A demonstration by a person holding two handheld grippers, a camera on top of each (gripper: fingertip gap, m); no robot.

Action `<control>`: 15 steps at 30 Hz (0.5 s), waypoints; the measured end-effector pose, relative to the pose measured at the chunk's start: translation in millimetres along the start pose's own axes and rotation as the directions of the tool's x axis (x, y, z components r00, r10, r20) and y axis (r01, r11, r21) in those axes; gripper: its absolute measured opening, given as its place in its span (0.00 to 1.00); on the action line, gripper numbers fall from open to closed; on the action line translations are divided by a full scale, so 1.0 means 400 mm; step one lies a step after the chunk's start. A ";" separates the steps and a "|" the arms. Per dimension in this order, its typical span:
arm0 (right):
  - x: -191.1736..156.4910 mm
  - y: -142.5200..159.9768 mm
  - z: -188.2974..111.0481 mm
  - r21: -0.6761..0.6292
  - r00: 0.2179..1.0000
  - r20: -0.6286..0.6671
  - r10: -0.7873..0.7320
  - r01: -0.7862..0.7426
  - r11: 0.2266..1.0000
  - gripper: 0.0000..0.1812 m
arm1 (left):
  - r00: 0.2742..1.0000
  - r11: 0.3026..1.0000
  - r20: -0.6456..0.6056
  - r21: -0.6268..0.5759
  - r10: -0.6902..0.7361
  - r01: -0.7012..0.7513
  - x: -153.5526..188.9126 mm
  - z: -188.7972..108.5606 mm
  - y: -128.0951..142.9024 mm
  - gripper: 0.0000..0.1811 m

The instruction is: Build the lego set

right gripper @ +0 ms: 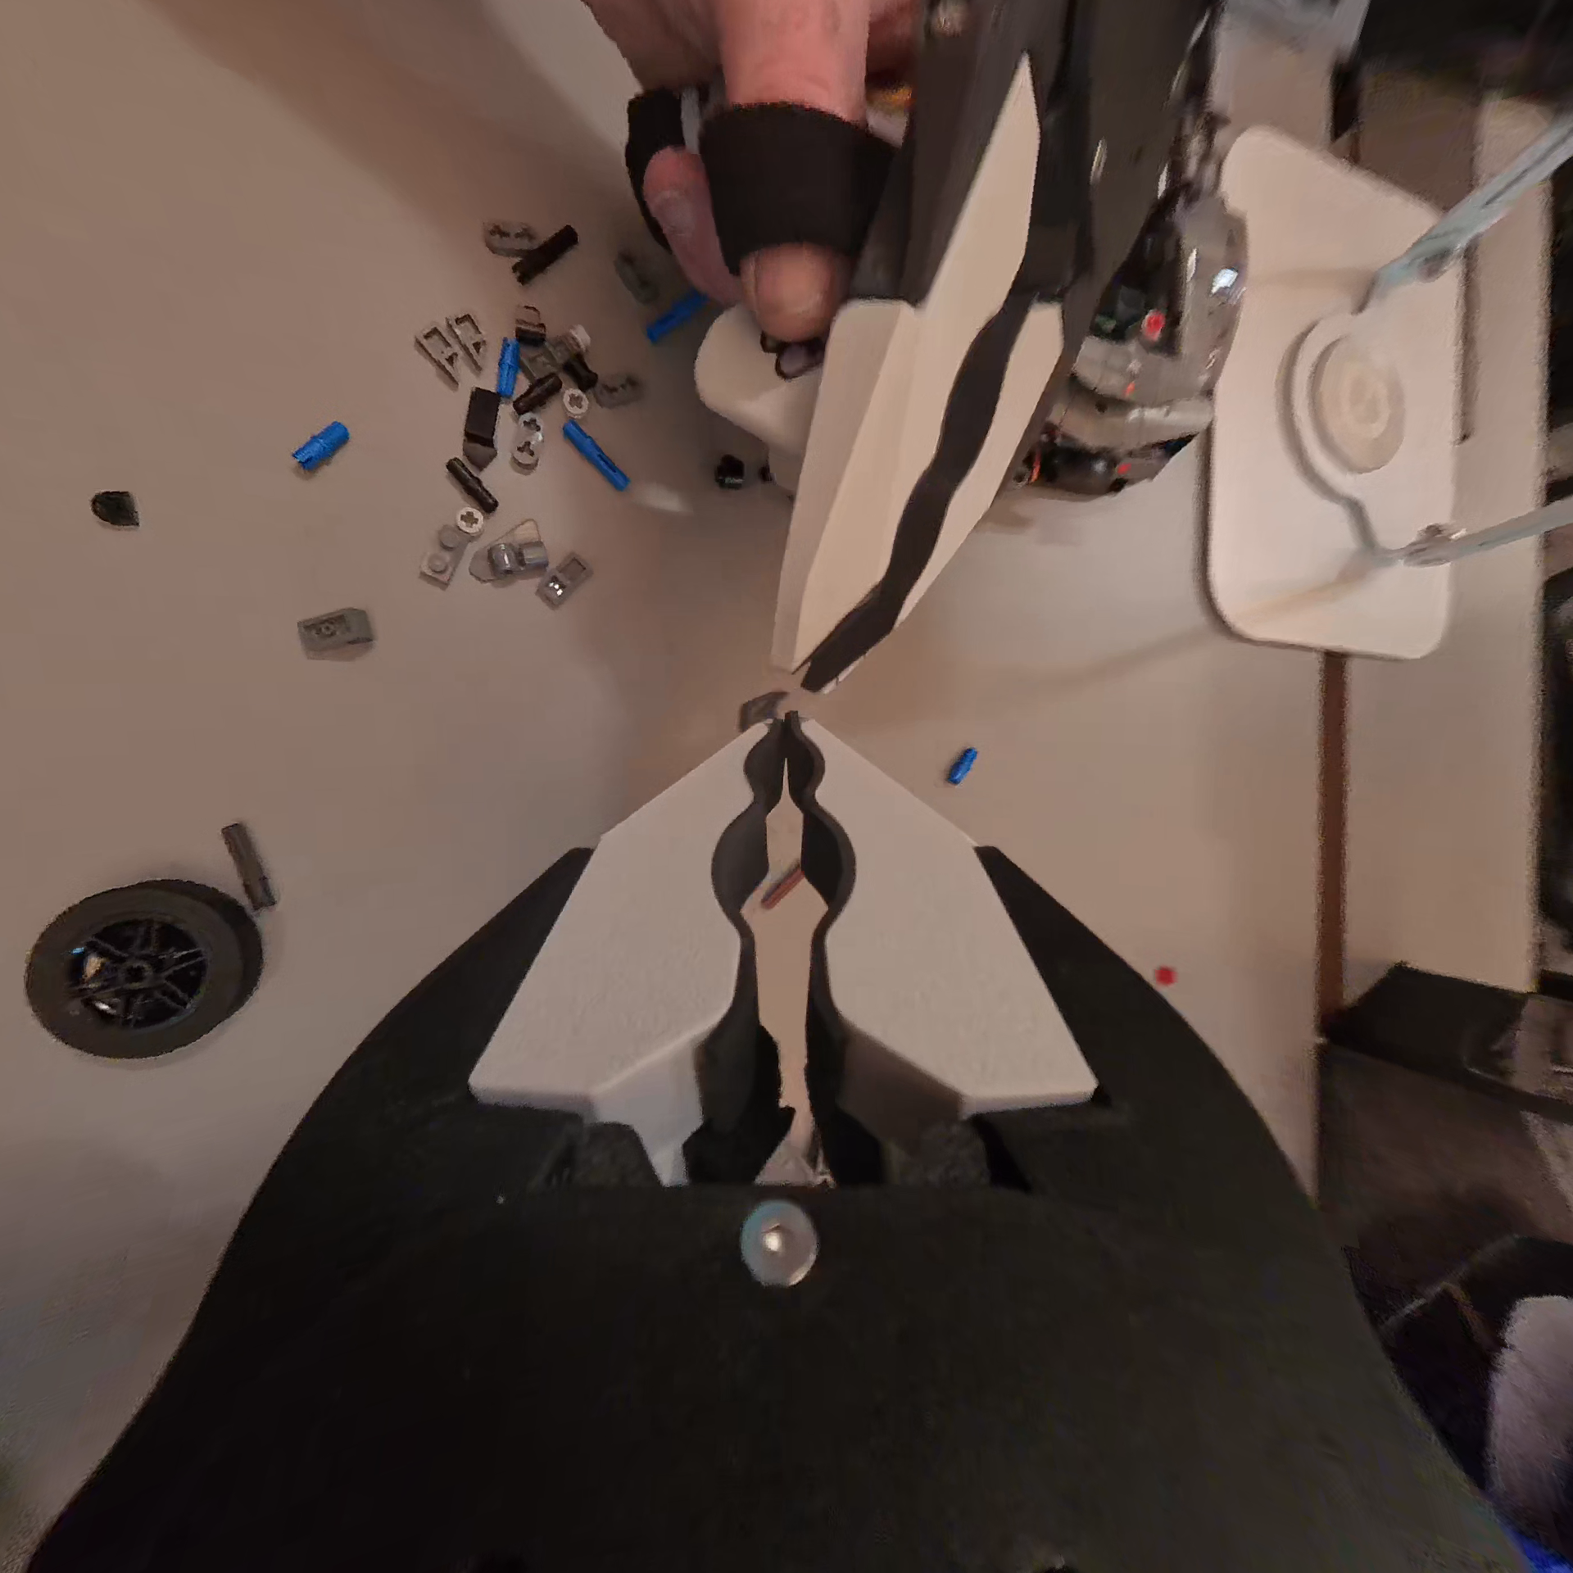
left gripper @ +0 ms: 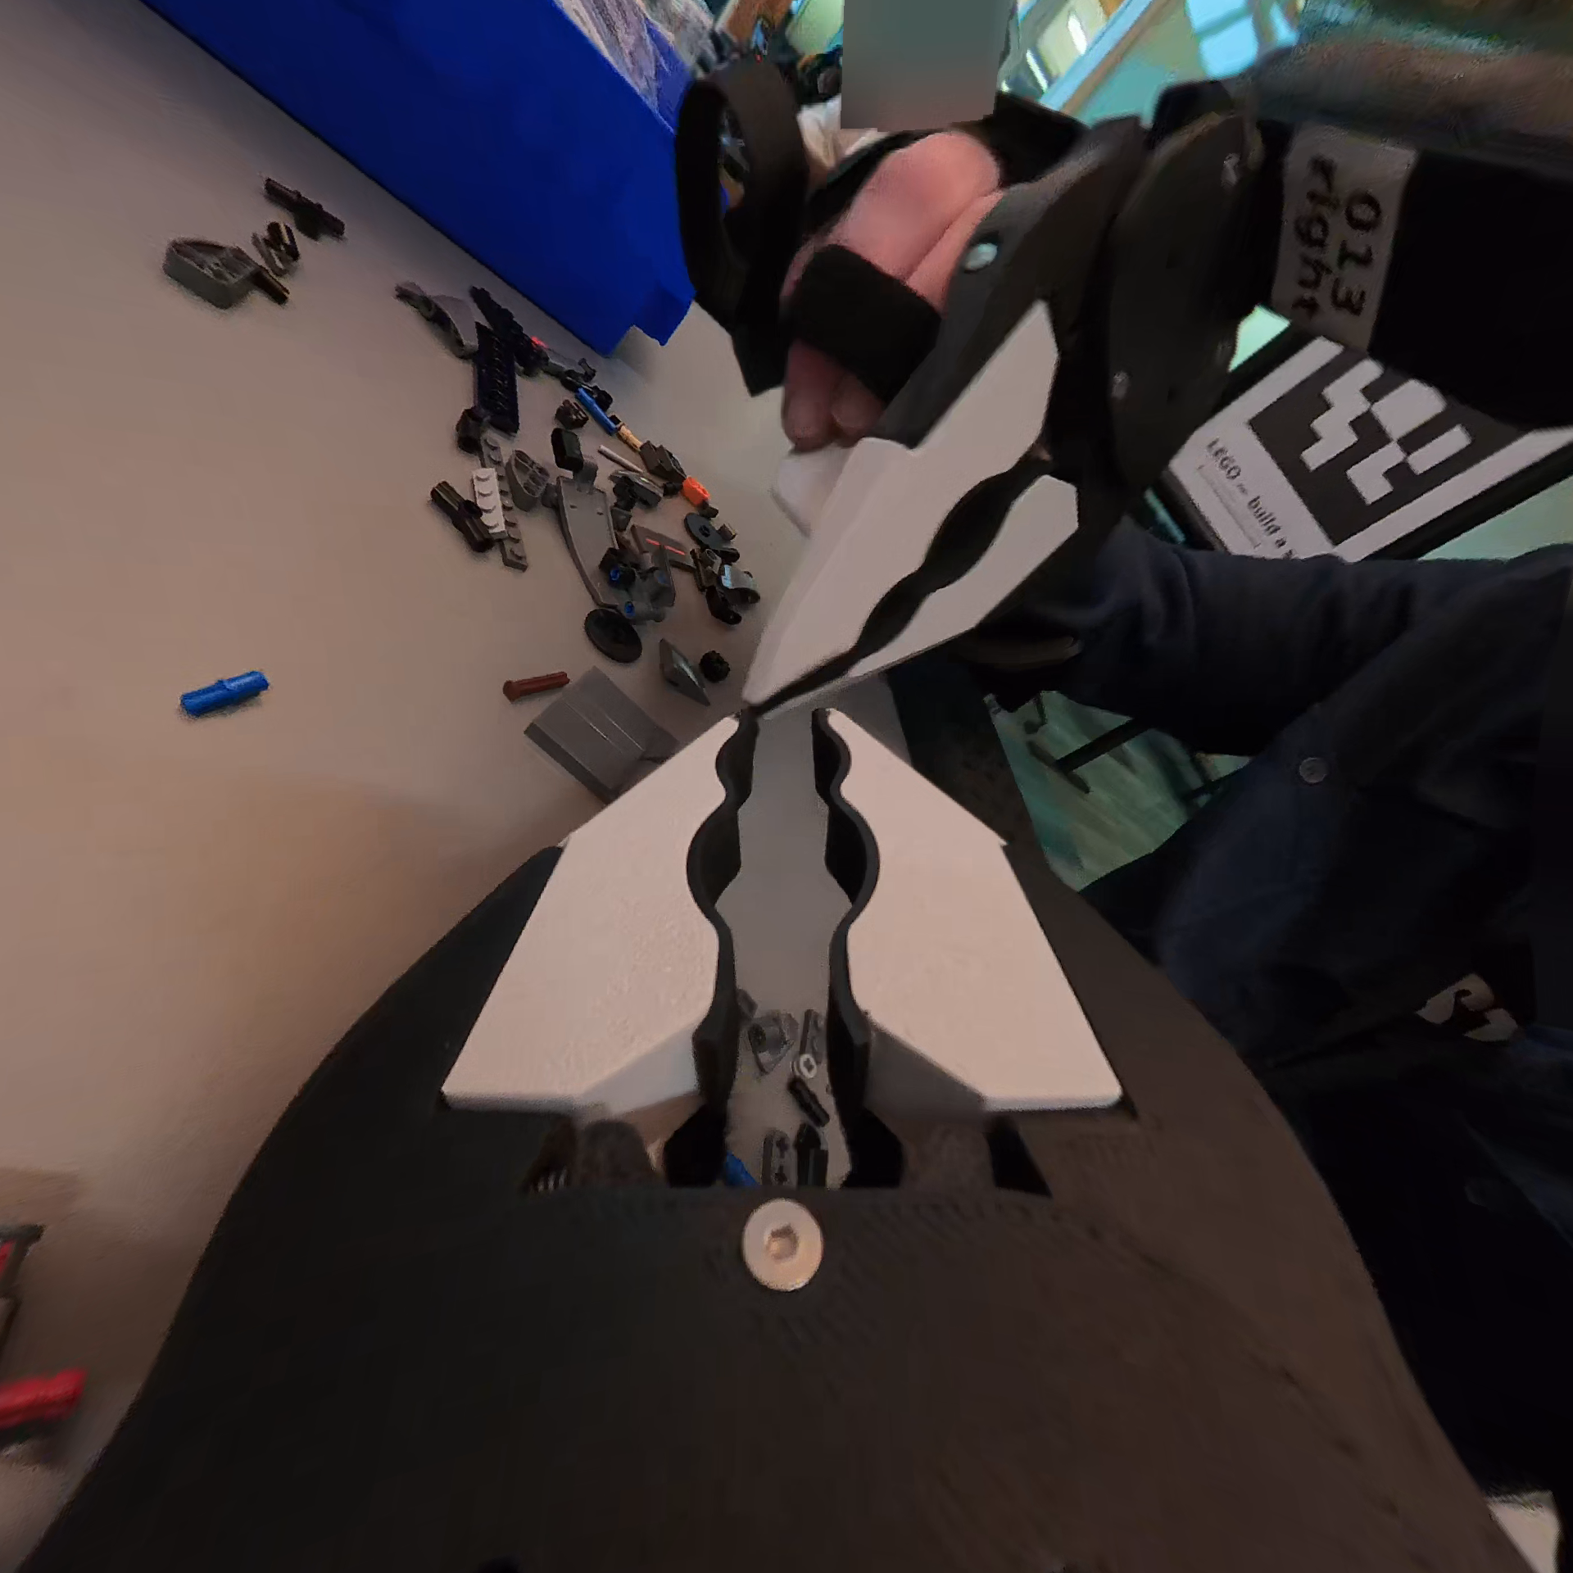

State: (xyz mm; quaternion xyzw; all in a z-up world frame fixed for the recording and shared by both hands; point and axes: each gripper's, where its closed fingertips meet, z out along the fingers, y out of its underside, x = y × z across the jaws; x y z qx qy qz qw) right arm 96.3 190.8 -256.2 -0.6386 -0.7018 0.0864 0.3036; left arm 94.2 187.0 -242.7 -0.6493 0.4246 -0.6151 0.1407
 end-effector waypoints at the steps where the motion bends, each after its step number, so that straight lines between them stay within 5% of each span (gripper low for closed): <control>1: 0.001 0.010 0.005 -0.015 1.000 0.008 0.015 -0.015 1.000 0.00 | 1.000 1.000 0.000 -0.010 0.015 -0.015 0.005 0.001 0.002 0.04; 7: -0.012 0.036 0.021 -0.054 0.994 0.073 0.085 -0.081 0.995 0.00 | 0.992 0.995 0.117 -0.096 0.040 -0.029 -0.040 0.004 0.035 0.01; 15: -0.045 0.058 0.056 -0.110 0.980 0.155 0.128 -0.112 0.988 0.02 | 0.913 0.871 0.275 -0.470 0.302 -0.147 -0.064 -0.044 0.129 0.03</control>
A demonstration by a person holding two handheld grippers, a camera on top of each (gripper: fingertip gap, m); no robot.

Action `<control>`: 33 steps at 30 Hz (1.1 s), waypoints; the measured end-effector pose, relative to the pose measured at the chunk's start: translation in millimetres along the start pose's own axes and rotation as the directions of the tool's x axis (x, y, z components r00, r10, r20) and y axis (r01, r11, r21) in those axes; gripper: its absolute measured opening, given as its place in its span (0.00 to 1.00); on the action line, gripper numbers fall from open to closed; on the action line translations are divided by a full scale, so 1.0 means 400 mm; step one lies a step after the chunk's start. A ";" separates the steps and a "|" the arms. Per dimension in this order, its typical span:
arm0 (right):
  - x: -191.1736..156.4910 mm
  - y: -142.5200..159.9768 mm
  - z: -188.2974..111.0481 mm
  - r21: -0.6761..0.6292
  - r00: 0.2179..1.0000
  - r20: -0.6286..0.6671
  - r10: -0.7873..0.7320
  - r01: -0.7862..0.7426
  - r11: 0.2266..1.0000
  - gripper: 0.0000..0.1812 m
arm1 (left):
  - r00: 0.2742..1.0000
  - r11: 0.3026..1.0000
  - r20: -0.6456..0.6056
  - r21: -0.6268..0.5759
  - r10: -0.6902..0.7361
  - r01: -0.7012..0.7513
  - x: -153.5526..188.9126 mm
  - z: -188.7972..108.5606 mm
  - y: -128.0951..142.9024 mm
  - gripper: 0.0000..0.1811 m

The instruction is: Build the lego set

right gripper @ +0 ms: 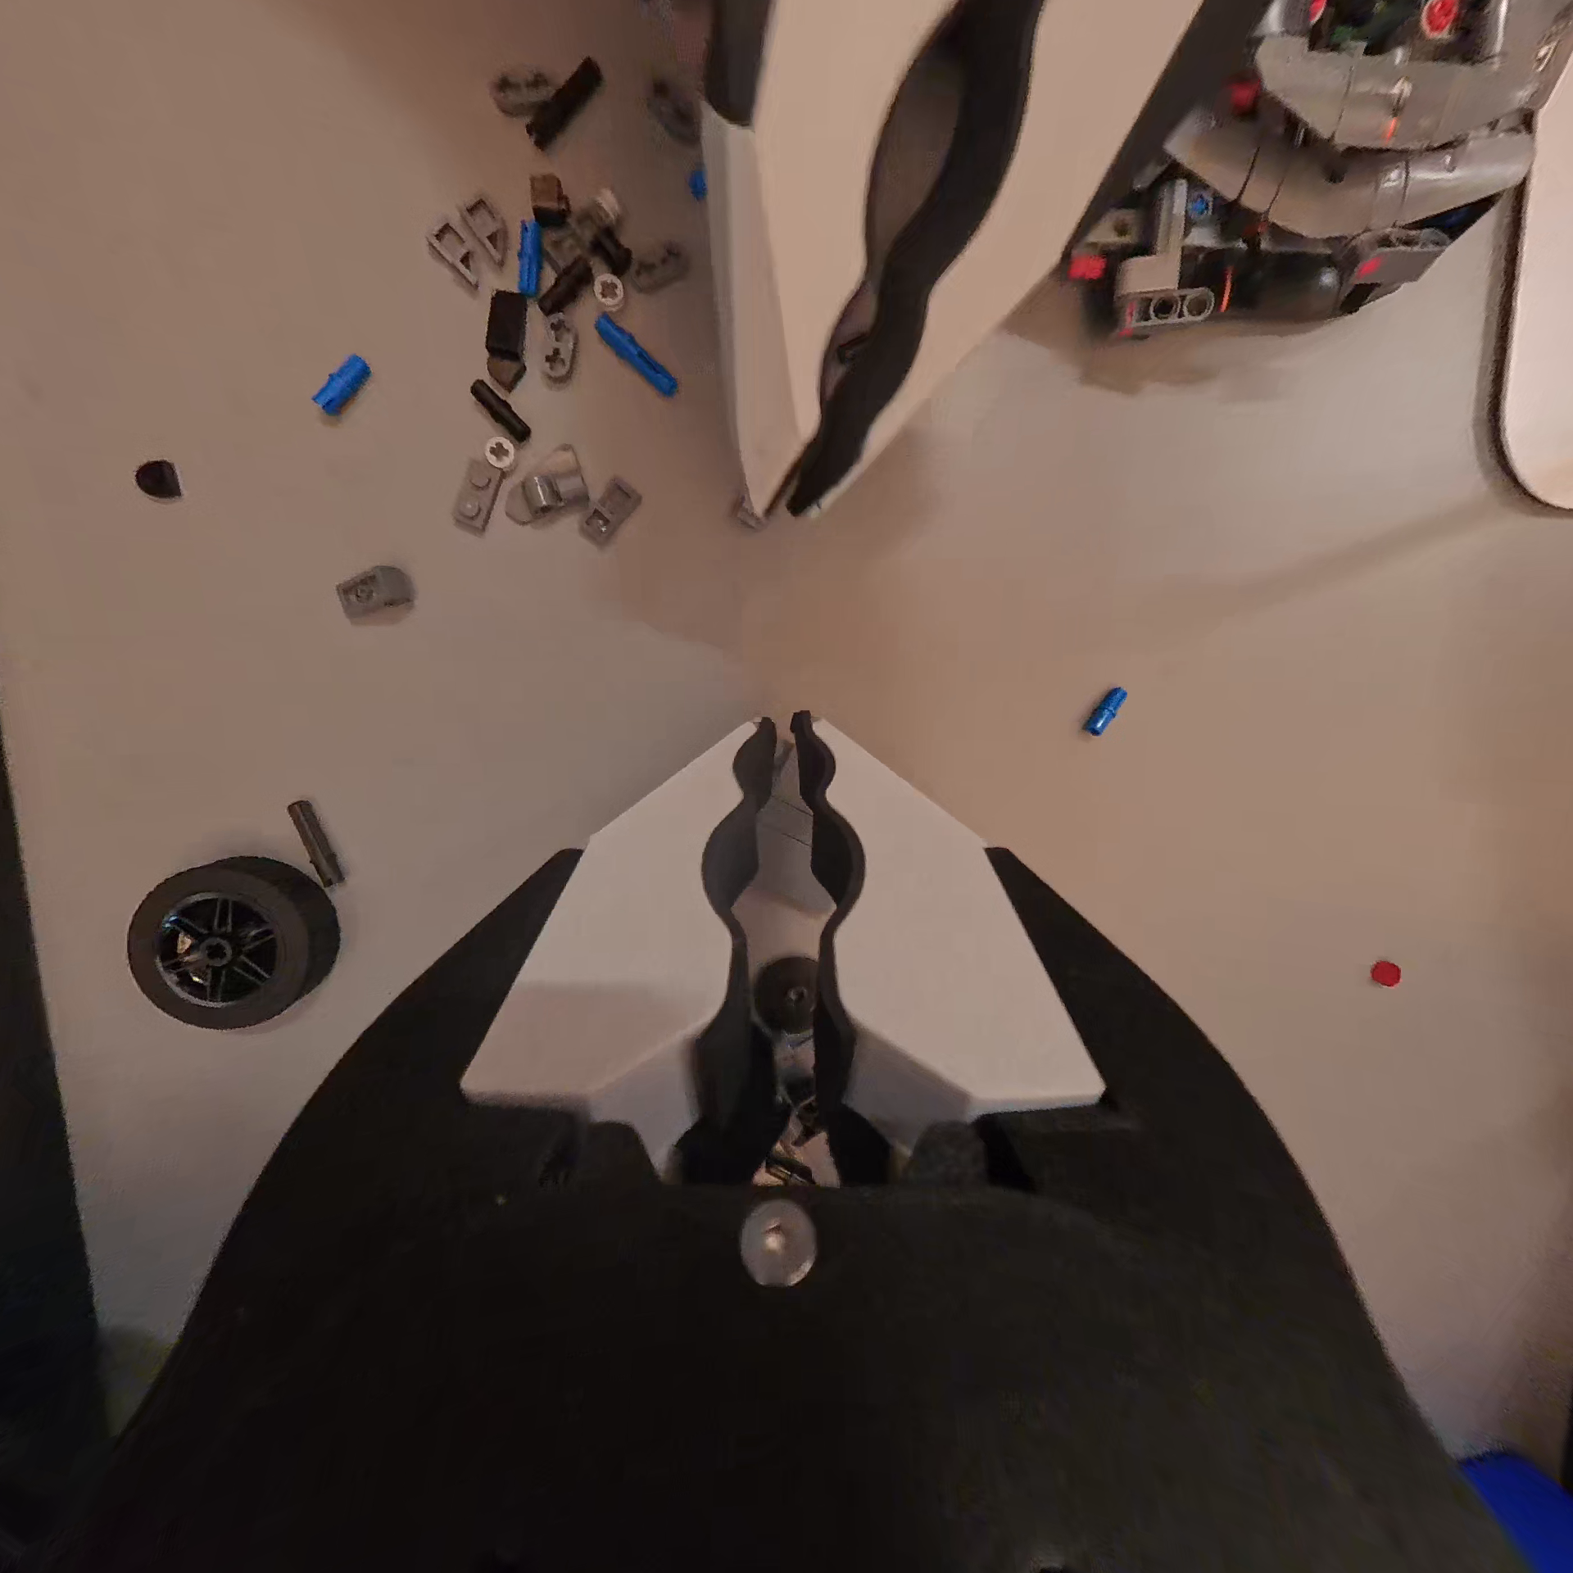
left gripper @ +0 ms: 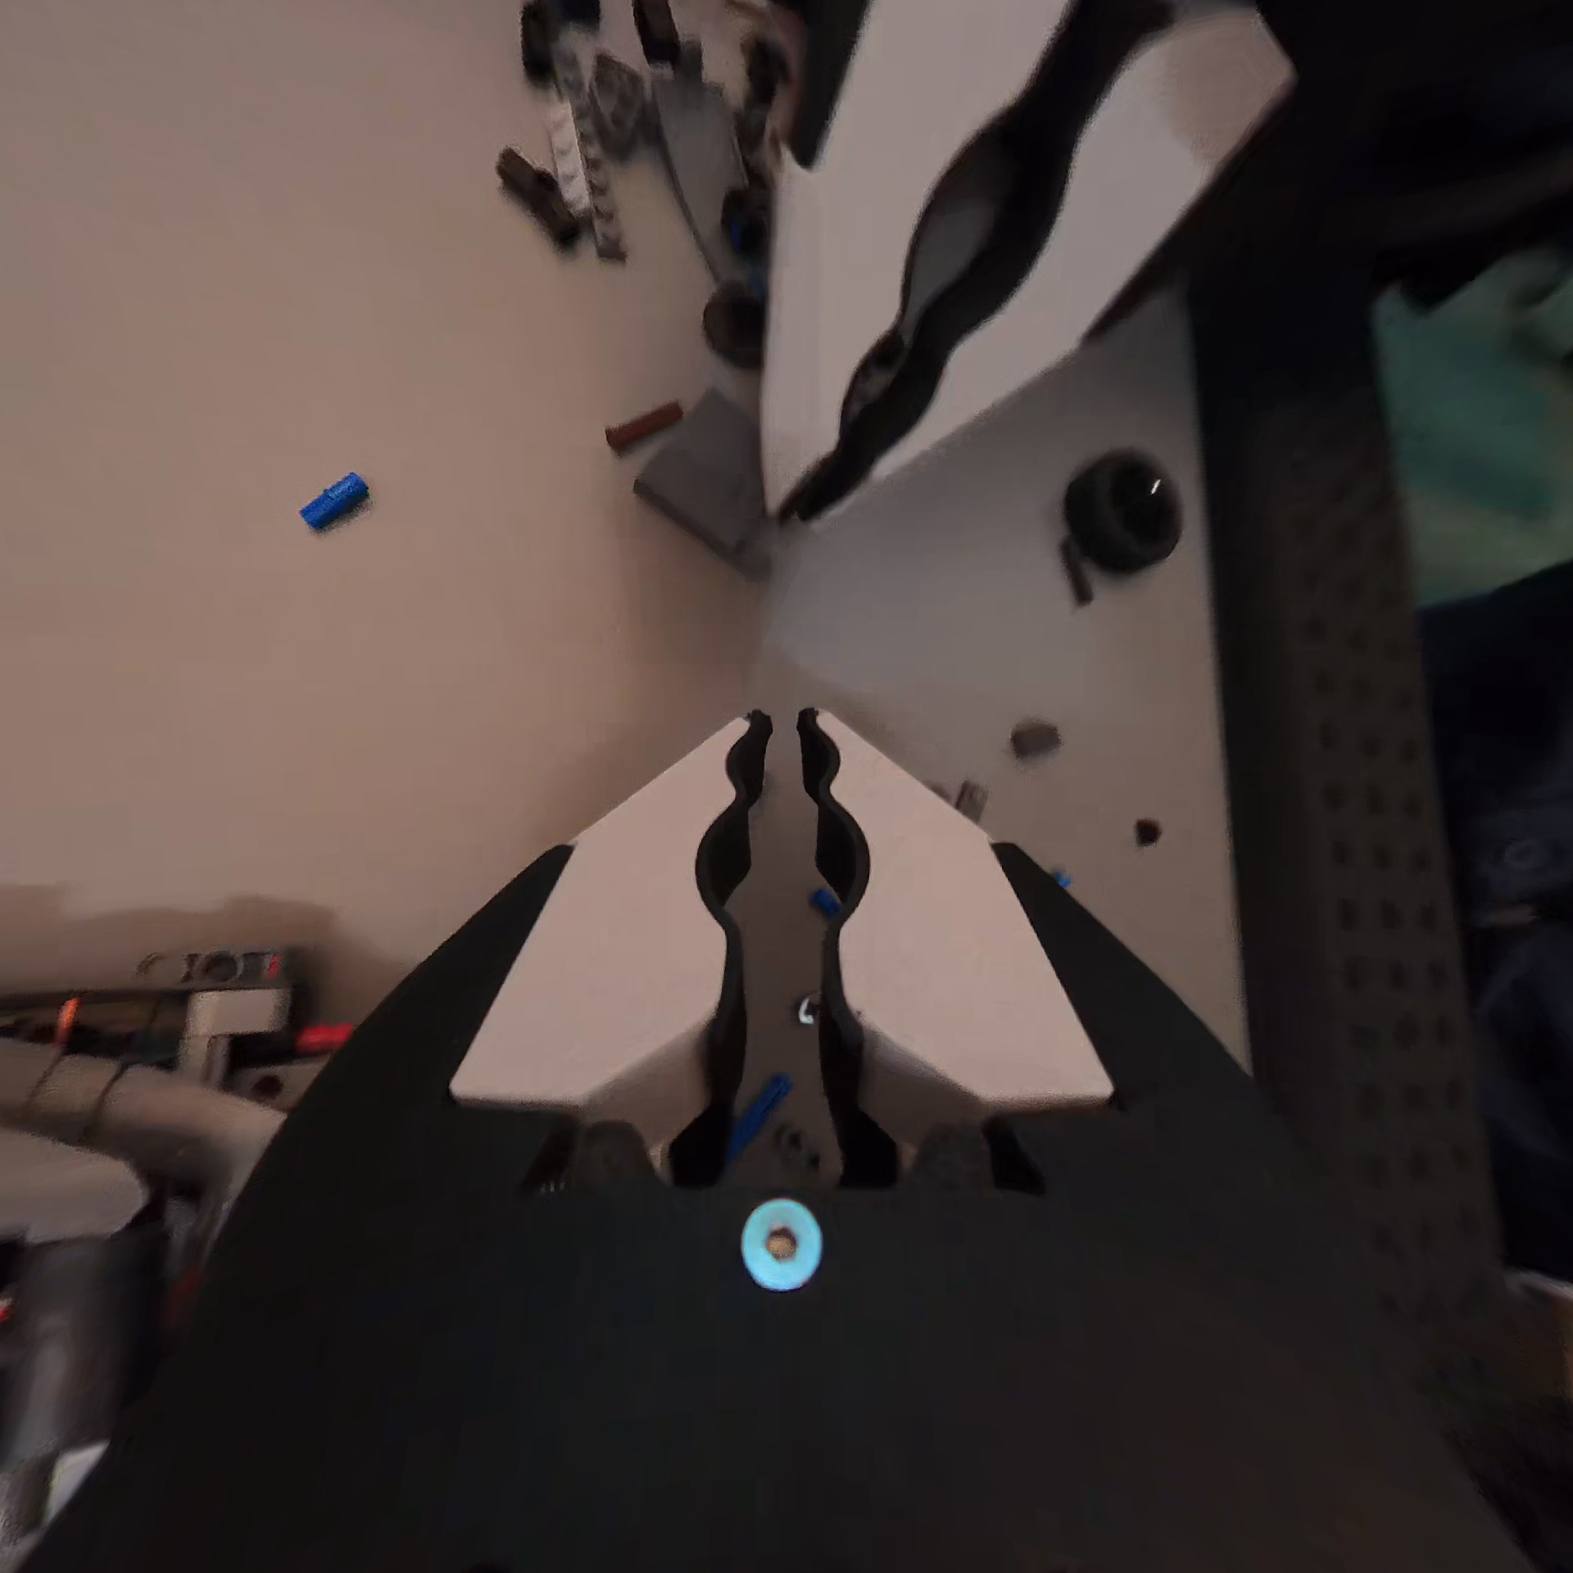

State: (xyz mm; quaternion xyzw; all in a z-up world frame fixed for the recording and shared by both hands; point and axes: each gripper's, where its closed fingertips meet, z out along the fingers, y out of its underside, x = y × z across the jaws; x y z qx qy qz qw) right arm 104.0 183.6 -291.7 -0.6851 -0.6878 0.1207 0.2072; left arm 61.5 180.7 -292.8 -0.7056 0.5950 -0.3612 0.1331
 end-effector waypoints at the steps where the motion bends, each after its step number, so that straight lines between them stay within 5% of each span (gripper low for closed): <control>1: 0.003 0.004 0.002 -0.009 1.000 -0.004 0.004 -0.004 1.000 0.01 | 0.998 0.998 0.030 -0.036 0.053 -0.052 0.001 -0.001 0.009 0.03; 6: 0.003 0.000 -0.004 0.011 1.000 0.007 0.022 -0.022 1.000 0.01 | 0.965 0.953 0.155 -0.252 0.214 -0.171 -0.037 0.035 0.079 0.07; 12: 0.002 0.008 0.001 -0.008 1.000 0.009 0.020 -0.020 1.000 0.00 | 0.962 0.953 0.145 -0.234 0.231 -0.194 -0.028 0.047 0.071 0.00; 25: 0.003 0.047 0.007 -0.065 0.991 0.059 0.119 -0.115 0.991 0.03 | 0.932 0.943 0.196 -0.201 0.305 -0.266 -0.020 0.094 0.020 0.09; 33: 0.000 0.048 0.010 -0.066 0.991 0.064 0.115 -0.111 0.992 0.02 | 0.929 0.946 0.206 -0.168 0.309 -0.277 -0.016 0.108 0.004 0.05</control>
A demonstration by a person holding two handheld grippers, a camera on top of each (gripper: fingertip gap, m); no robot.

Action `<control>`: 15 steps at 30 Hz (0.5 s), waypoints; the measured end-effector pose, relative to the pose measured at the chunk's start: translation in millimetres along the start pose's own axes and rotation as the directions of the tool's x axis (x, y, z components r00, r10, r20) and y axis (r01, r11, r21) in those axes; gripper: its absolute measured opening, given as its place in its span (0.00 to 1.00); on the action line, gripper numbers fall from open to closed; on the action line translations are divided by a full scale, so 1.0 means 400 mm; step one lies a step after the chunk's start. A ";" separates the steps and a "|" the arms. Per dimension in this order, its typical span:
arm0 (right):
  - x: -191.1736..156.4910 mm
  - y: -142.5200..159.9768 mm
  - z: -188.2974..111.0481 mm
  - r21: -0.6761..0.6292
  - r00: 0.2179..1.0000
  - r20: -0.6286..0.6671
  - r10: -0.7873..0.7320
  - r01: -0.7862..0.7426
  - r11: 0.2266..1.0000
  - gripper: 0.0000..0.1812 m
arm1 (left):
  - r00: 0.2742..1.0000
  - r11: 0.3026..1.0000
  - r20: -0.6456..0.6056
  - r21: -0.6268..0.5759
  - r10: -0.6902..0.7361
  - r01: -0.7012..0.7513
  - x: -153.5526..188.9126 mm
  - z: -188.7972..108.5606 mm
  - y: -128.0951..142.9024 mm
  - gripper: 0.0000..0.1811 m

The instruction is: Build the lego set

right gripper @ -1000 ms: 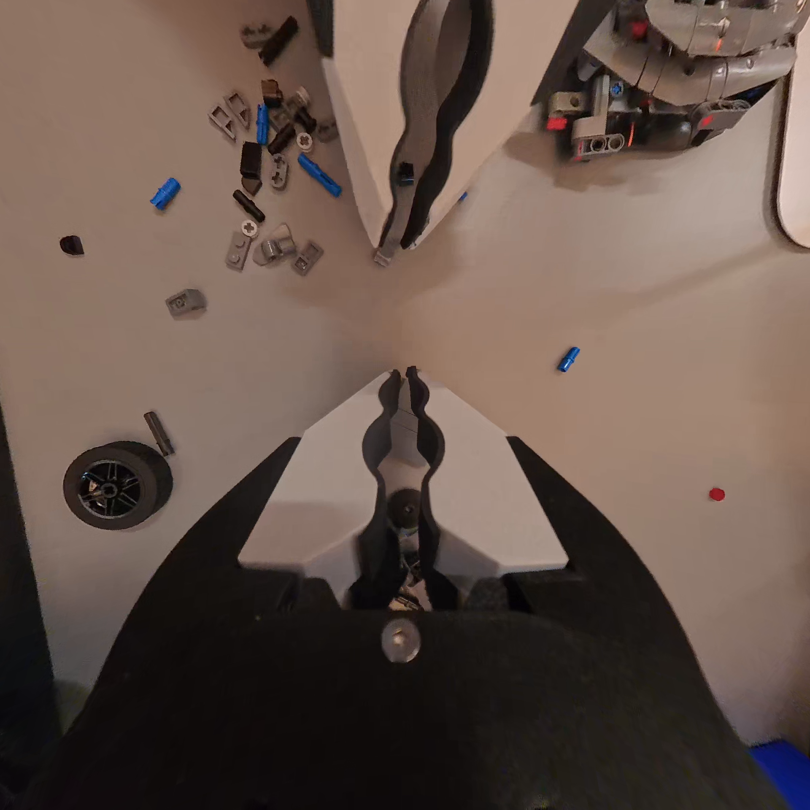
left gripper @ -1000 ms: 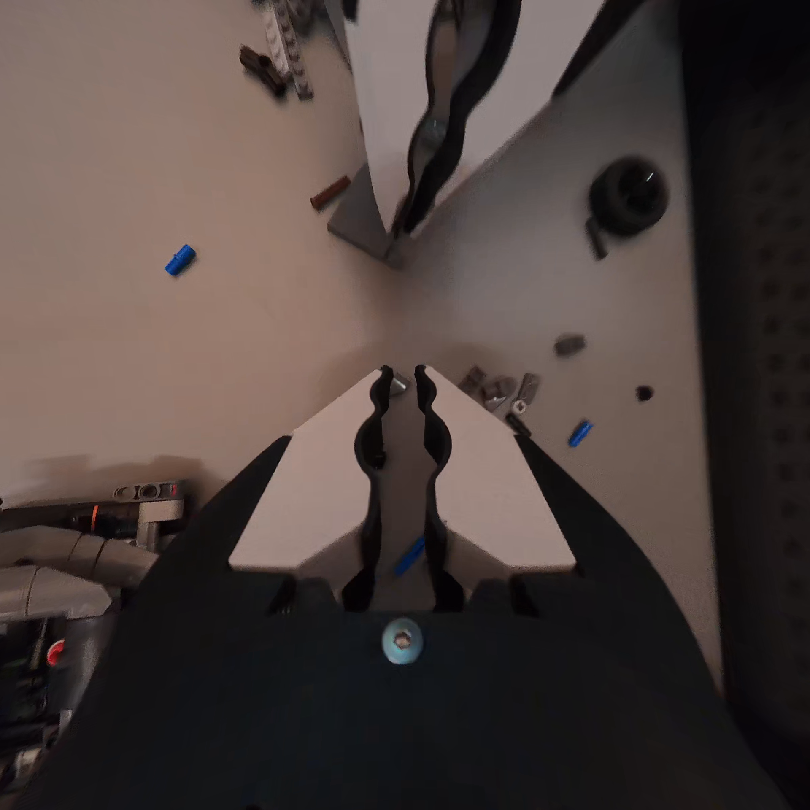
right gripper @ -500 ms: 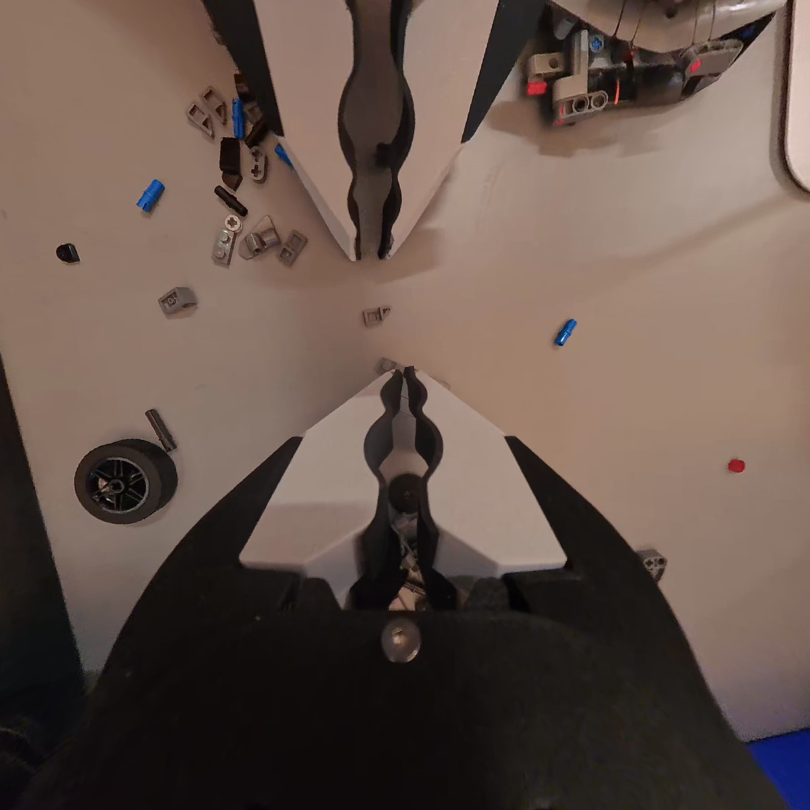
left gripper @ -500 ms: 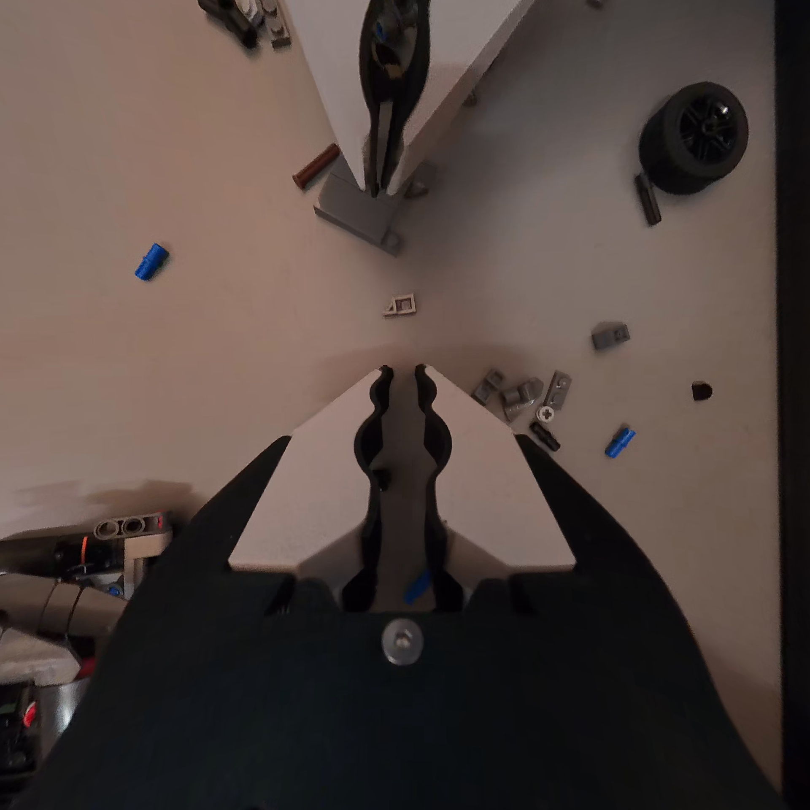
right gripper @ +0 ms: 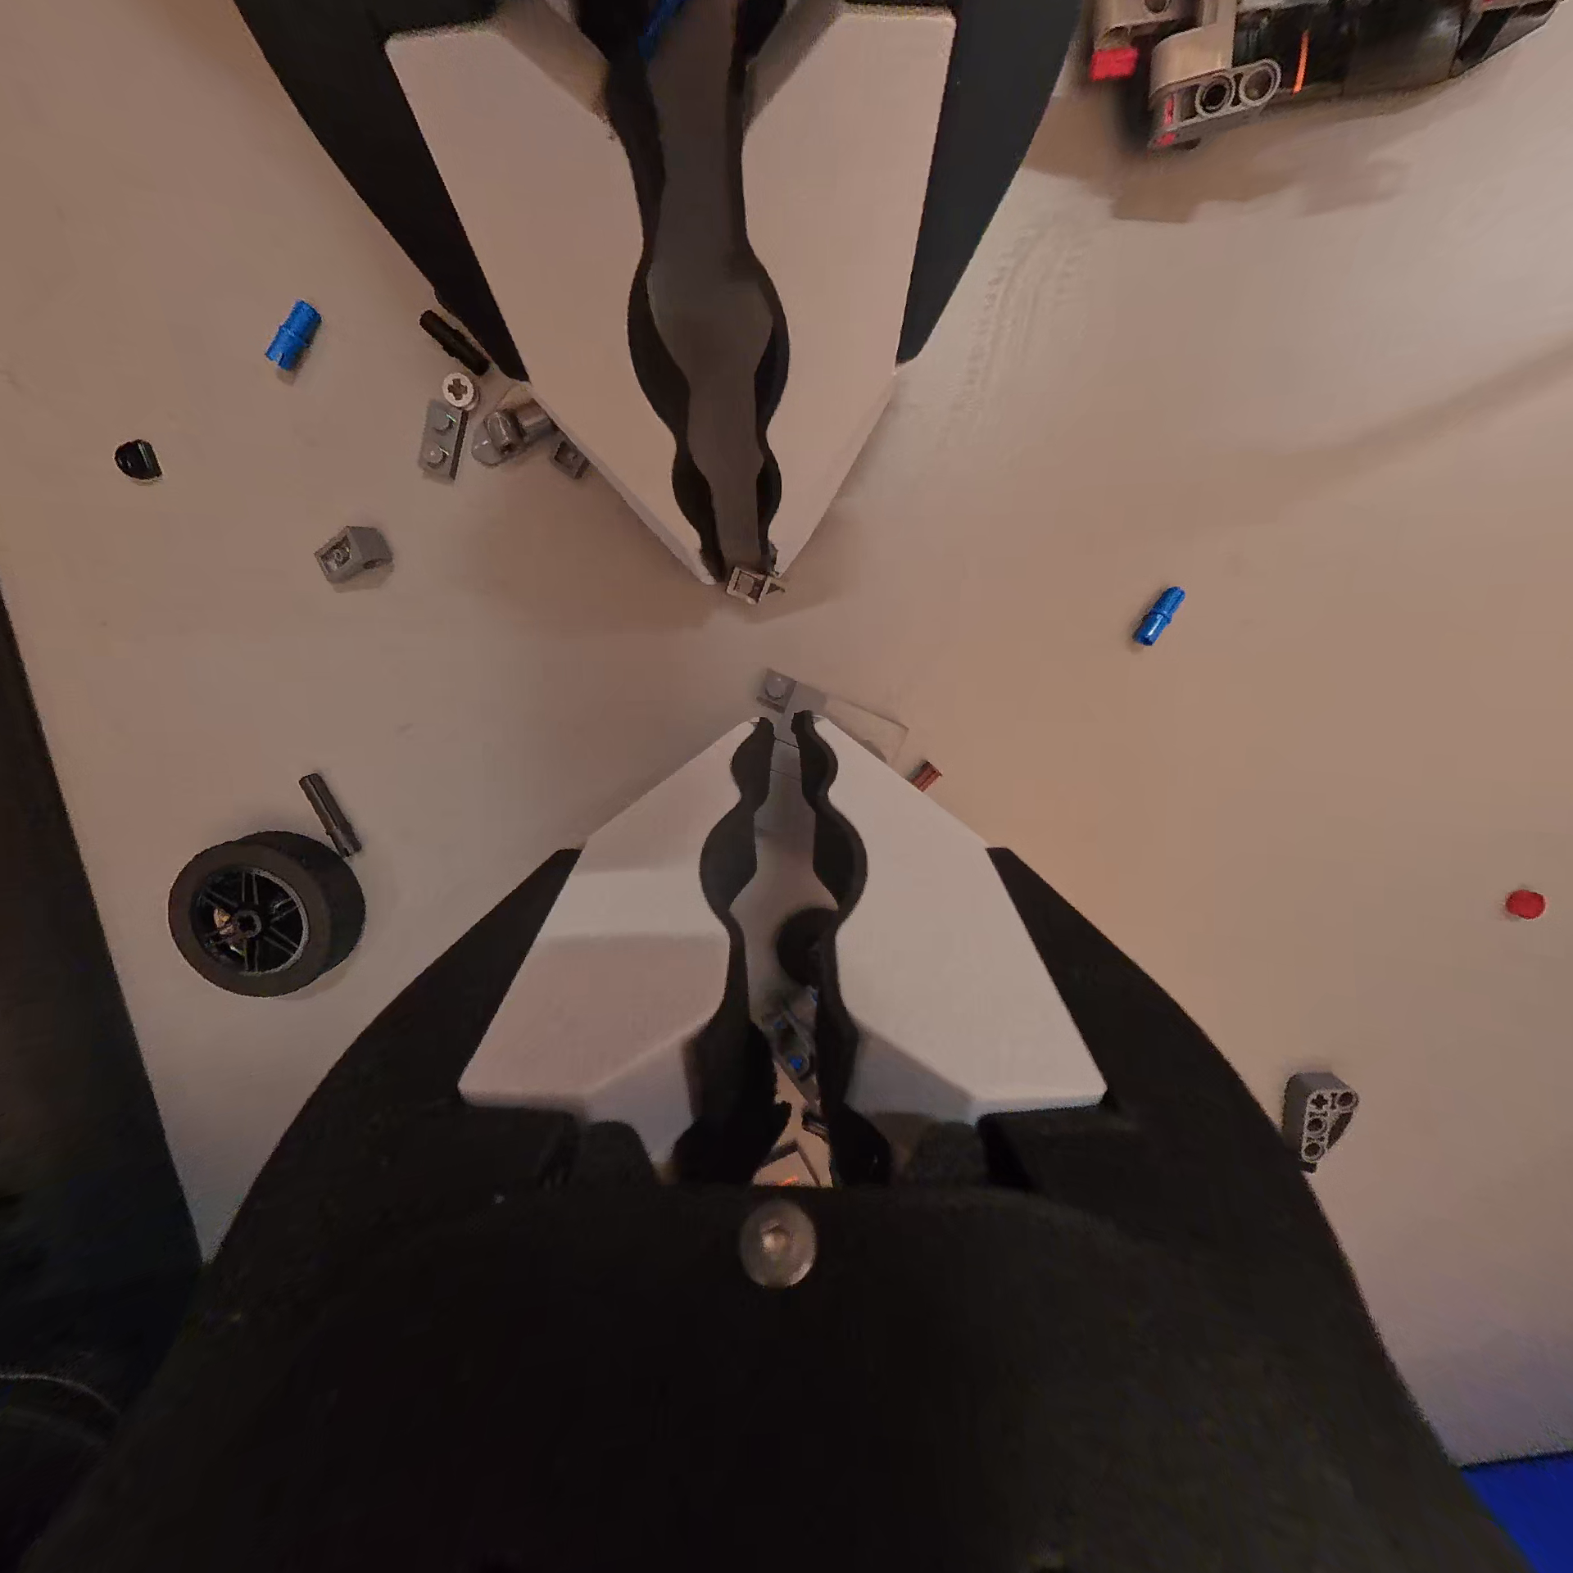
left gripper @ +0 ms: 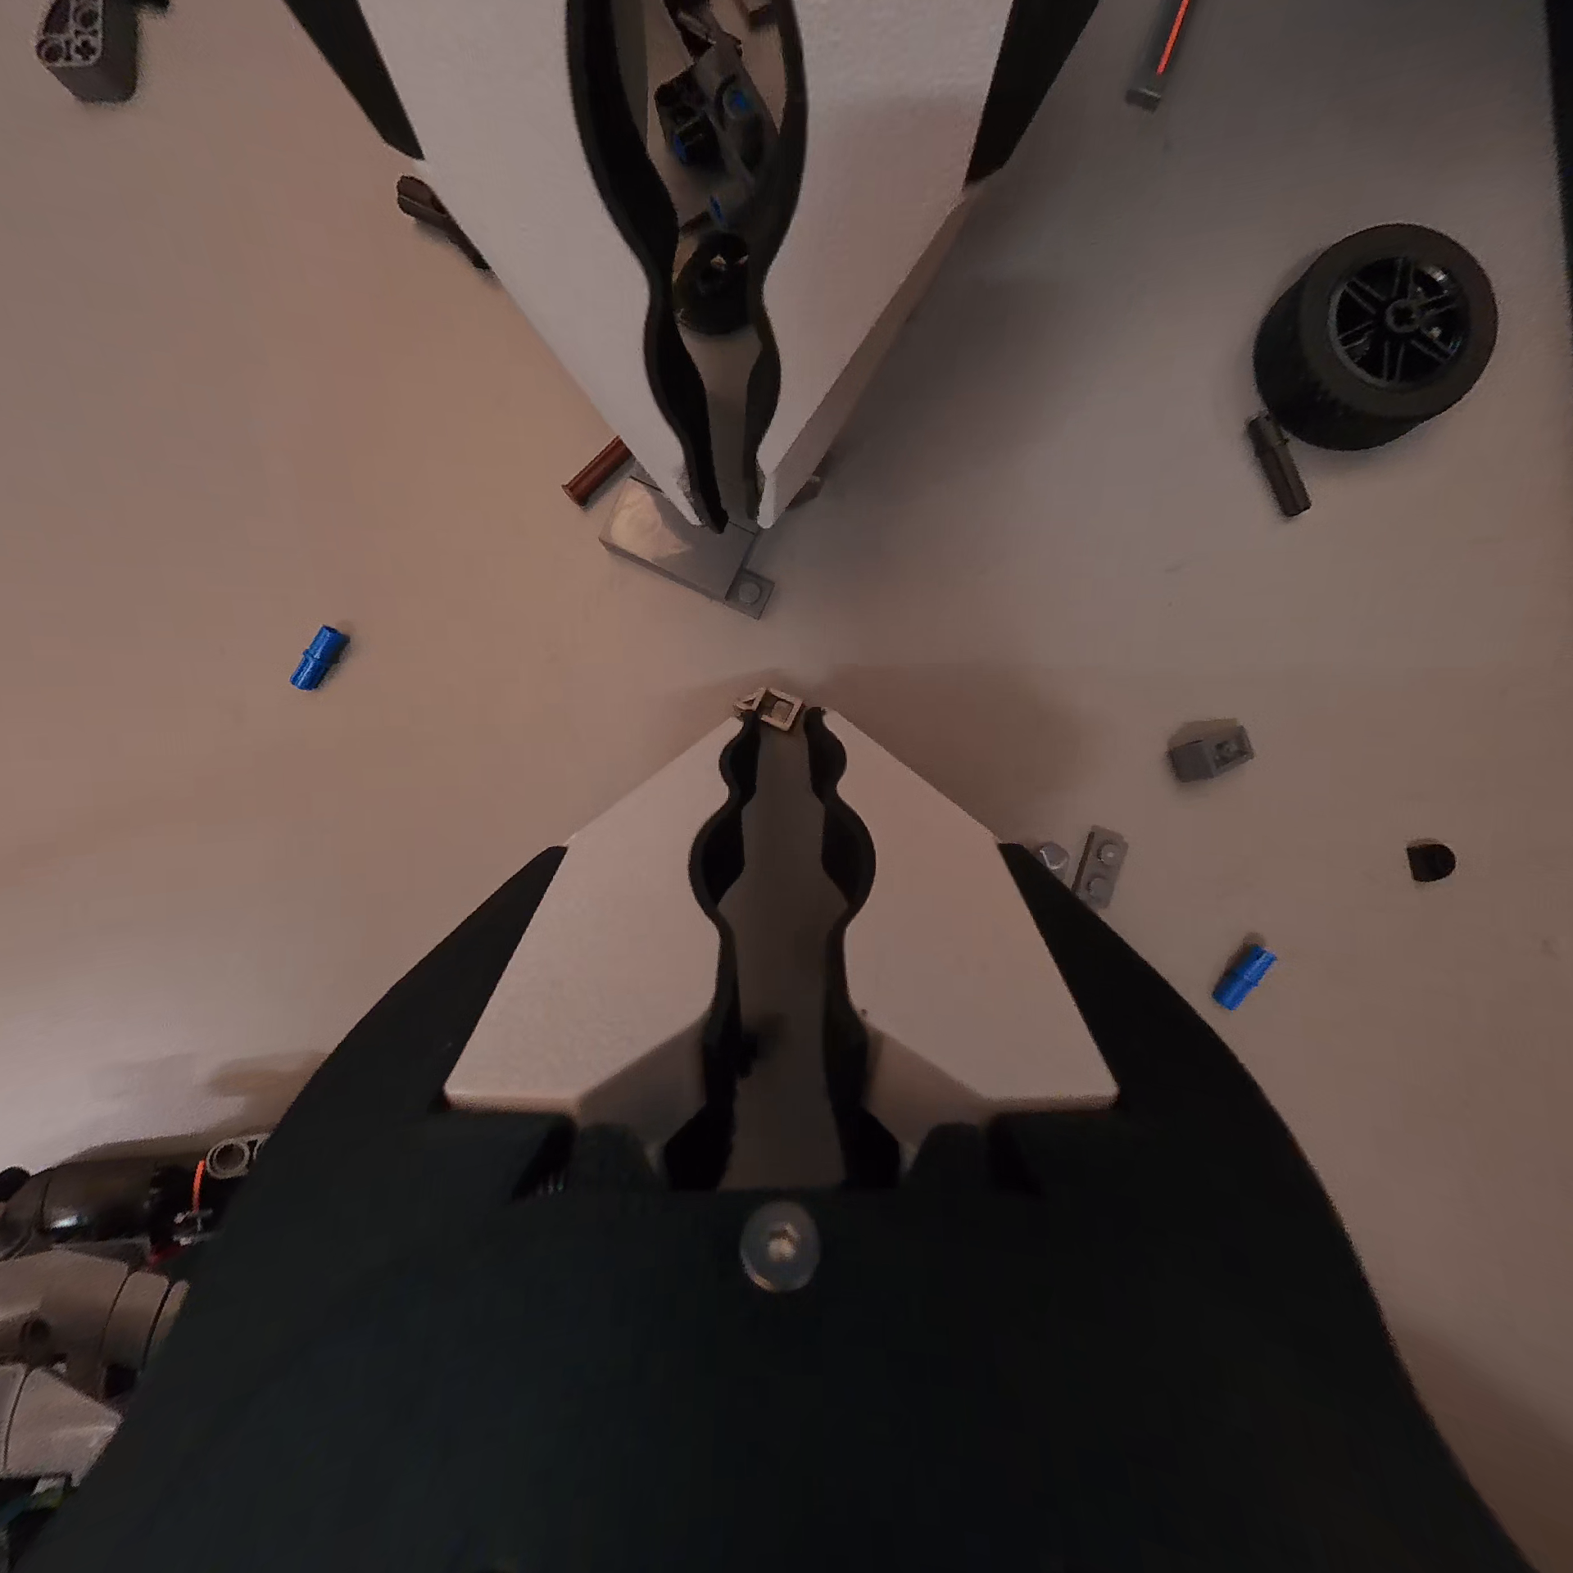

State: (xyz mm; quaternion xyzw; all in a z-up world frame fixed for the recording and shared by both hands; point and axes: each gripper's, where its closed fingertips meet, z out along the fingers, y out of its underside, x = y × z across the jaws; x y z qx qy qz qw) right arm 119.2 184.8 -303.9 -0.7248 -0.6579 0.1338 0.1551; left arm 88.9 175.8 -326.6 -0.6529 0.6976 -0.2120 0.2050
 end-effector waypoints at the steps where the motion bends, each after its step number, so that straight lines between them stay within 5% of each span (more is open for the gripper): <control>1: 0.000 0.000 0.000 -0.001 1.000 0.000 -0.001 0.001 1.000 0.02 | 1.000 1.000 0.006 0.004 -0.007 0.007 -0.003 0.000 -0.001 0.08; 6: 0.003 -0.001 -0.003 0.008 1.000 -0.001 0.004 -0.004 1.000 0.01 | 0.999 0.999 -0.007 0.019 -0.041 0.042 0.001 0.007 -0.014 0.12; 15: 0.002 -0.010 -0.011 0.034 1.000 0.002 0.006 -0.006 0.999 0.01 | 0.998 0.998 0.034 0.006 -0.057 0.057 -0.013 0.007 -0.012 0.02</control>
